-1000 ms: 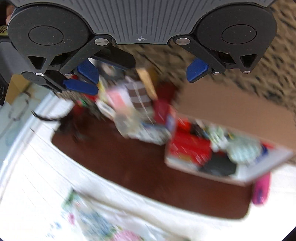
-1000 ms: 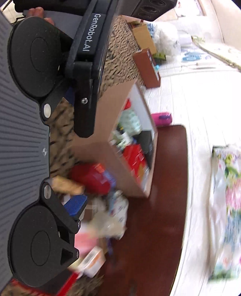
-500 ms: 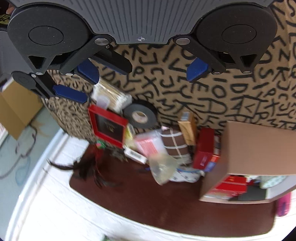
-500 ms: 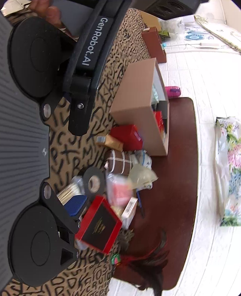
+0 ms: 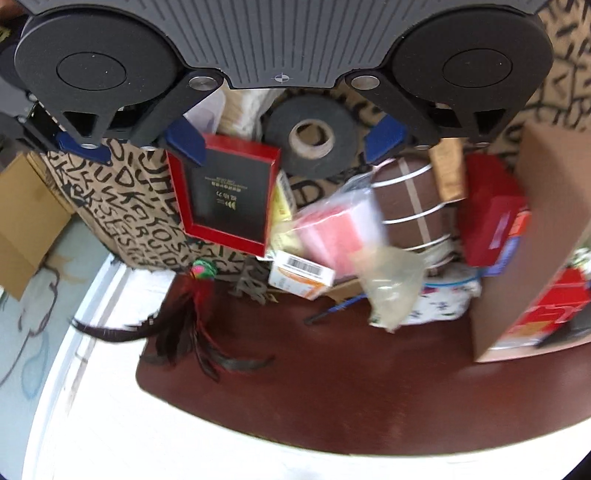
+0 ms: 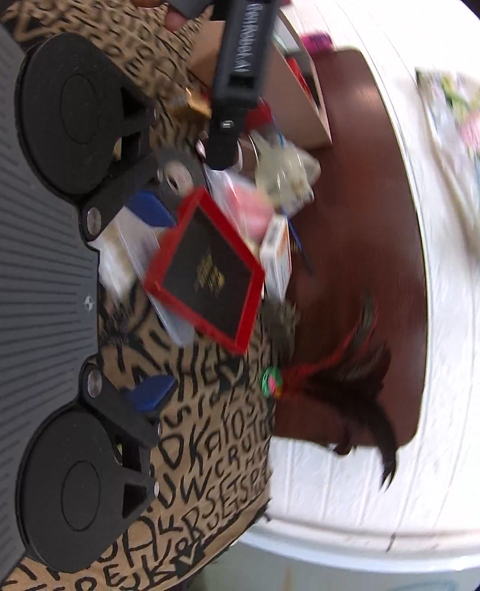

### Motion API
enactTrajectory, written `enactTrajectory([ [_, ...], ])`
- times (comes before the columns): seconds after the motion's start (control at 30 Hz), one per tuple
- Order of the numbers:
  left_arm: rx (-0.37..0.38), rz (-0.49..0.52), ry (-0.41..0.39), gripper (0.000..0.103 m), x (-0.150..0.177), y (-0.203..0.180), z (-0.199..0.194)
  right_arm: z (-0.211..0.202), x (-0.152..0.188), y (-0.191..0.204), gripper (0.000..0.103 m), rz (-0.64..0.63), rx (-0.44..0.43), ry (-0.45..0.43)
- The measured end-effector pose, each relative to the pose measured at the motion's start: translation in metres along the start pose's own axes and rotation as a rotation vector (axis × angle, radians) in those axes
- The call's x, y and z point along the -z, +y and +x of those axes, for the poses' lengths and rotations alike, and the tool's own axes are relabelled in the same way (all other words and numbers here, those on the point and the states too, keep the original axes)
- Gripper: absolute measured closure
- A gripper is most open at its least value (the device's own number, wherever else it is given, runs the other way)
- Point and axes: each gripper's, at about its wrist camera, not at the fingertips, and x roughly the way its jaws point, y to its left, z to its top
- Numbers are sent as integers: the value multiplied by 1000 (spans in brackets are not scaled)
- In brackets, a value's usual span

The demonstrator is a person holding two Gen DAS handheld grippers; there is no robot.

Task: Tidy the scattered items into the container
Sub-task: 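Lower the left gripper onto the open red tray box and grasp its rim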

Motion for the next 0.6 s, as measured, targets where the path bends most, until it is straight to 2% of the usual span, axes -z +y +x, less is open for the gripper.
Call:
enactTrajectory([
  [0.07,19,-4,32,16,-7,-1,17,12,-5,-9,32,35,6,23],
  [0.17,30,-33,85,24,-13,1,42,30,-8,-14,41,44,1,55],
  [0.27,58,-51,129,34,-16,5,59,43,-8,-10,50,37,-25,89],
  [0.37,81,-39,162,48,-16,4,71,52,-10,-5,54,34,-34,101],
  [0.4,76,-21,154,61,-16,3,72,54,-10,-4,55,39,-43,101],
  [0.47,76,17,150,79,-16,-2,72,56,-11,-2,64,52,-61,110],
  [0.6,65,24,145,83,-12,-3,63,52,-13,3,69,41,-44,125],
])
